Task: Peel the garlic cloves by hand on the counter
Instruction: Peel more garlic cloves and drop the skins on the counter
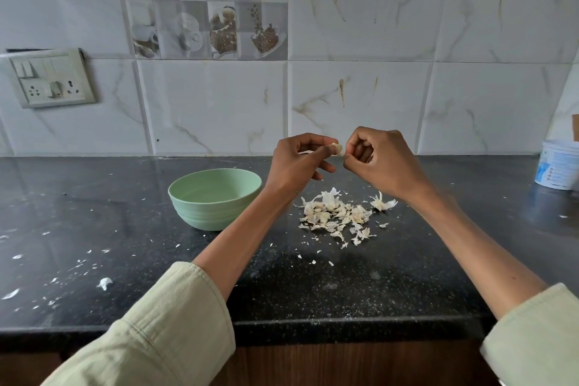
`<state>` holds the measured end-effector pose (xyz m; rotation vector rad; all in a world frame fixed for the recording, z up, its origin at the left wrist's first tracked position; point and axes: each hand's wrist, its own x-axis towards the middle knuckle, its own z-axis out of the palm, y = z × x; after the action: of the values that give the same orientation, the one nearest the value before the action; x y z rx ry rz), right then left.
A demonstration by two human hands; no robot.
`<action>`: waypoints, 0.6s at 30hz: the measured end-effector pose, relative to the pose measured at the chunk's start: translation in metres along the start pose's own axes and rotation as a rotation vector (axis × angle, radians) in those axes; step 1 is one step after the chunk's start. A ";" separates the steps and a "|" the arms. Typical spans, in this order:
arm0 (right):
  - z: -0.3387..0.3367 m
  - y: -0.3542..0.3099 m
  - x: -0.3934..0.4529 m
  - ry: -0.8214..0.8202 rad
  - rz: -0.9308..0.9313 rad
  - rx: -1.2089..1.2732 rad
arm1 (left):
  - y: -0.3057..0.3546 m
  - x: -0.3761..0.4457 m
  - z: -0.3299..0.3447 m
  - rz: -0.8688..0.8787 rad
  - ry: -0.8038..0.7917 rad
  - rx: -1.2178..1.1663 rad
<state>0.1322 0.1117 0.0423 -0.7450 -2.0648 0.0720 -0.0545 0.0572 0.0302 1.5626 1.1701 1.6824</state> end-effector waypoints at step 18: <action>0.000 0.017 -0.003 -0.423 0.110 -0.122 | 0.031 0.001 -0.028 0.304 0.386 0.921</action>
<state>0.1422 0.1241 0.0342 -0.9846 -2.4428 0.1799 -0.0774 0.0370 0.0592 2.0577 2.2210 1.7882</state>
